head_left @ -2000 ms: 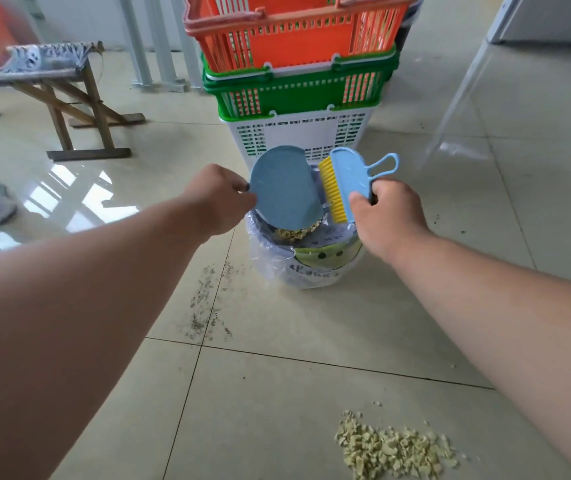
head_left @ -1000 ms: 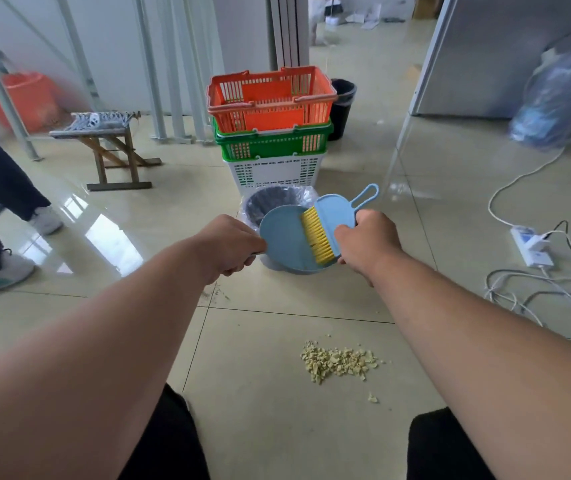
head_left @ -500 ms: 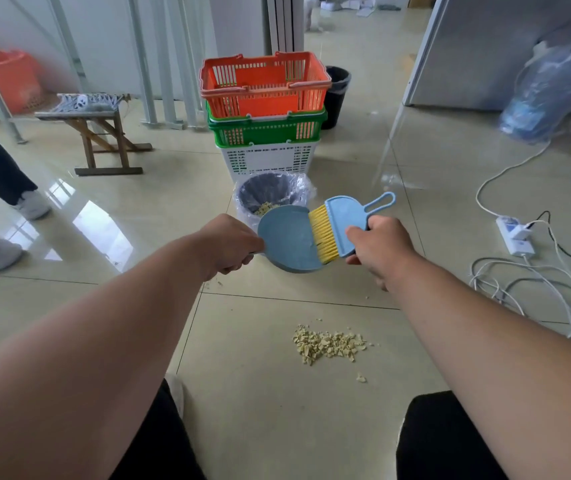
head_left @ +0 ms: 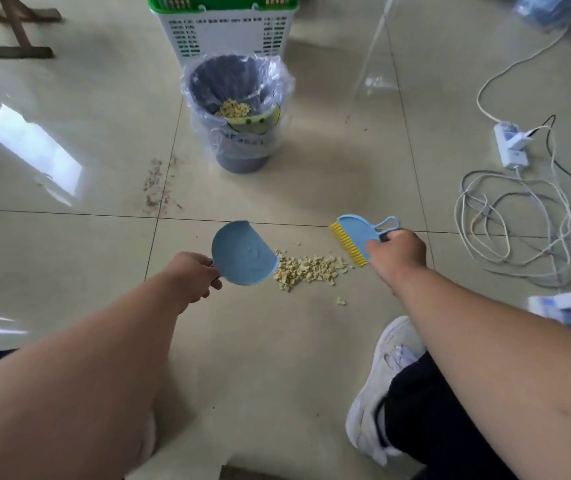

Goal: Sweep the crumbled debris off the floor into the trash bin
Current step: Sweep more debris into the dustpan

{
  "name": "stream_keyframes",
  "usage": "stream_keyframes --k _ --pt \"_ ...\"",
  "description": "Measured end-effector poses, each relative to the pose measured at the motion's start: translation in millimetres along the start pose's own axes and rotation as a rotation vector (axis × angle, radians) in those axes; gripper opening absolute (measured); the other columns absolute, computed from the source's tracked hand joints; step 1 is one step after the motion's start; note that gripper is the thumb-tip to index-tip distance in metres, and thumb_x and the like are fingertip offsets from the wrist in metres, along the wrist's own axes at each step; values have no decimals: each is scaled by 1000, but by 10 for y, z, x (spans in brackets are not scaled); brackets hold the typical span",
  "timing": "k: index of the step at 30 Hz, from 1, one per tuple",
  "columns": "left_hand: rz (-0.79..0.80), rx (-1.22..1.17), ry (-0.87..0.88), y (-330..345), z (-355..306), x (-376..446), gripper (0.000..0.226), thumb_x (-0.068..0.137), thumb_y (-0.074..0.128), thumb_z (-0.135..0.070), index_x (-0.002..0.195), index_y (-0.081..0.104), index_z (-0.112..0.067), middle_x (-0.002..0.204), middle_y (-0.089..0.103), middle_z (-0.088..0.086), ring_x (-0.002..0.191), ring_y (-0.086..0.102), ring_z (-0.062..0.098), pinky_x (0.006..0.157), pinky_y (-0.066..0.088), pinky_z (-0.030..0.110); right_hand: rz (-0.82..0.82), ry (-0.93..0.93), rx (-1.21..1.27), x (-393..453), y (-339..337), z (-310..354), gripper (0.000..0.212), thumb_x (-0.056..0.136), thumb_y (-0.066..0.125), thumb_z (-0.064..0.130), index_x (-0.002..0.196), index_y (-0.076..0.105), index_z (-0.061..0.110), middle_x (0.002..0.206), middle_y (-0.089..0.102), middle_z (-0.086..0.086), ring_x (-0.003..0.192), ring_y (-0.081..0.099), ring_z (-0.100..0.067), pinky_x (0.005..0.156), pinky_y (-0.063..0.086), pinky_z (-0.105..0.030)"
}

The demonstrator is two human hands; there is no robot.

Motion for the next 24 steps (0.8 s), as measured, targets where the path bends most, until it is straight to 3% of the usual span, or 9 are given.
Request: stream_keyframes --k 3,7,9,12,14,17,20,24 --pt "7 126 -59 -5 -21 251 24 95 63 -16 84 80 -4 99 81 22 67 52 26 65 45 35 -26 71 -29 147 122 -174 18 82 66 28 76 71 12 77 69 -9 81 71 -35 73 62 -40" --pt "72 344 -40 76 -104 391 29 98 60 -21 87 85 -10 81 76 7 61 47 24 53 41 26 -18 57 -54 195 400 -397 55 78 70 64 72 69 10 75 70 -9 76 68 -32 73 55 -34" --pt "114 458 -42 138 -39 460 27 101 56 -13 97 82 -4 90 81 1 64 55 23 57 49 30 -1 61 -68 206 543 -480 67 76 62 76 79 67 9 78 68 -8 75 64 -31 73 54 -33" --pt "137 547 -71 214 41 514 21 106 50 -4 100 71 -1 112 79 15 79 65 28 72 55 39 45 24 -99 211 721 -572 58 90 55 66 67 48 13 67 53 -2 67 51 -28 62 41 -32" --pt "160 560 -123 267 75 493 25 108 44 -3 119 66 2 120 77 18 75 61 28 64 51 35 87 -50 -169 231 796 -646 52 99 50 53 65 38 16 62 44 0 66 43 -28 58 32 -36" --pt "181 493 -231 356 124 541 35 106 36 -5 139 49 1 116 79 16 63 47 24 53 38 29 65 -74 -253 368 823 -728 39 105 45 43 79 48 13 67 48 -1 74 48 -31 65 30 -32" --pt "191 526 -263 426 139 622 31 104 37 -5 130 53 2 104 80 16 60 46 25 58 39 30 -14 -30 -241 553 793 -694 29 106 42 38 90 49 15 83 55 -5 81 48 -29 70 30 -30" --pt "62 659 -218 400 153 721 14 93 48 -6 96 60 2 84 73 21 60 56 30 60 47 31 -48 45 -170 826 765 -662 31 105 38 40 89 51 16 69 49 1 79 51 -30 70 34 -30"
Point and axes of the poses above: each hand's wrist, its own x-axis towards the middle knuckle, its own y-axis out of the palm, z = x × y, the point moved 1 cm from there along x, towards the middle knuckle
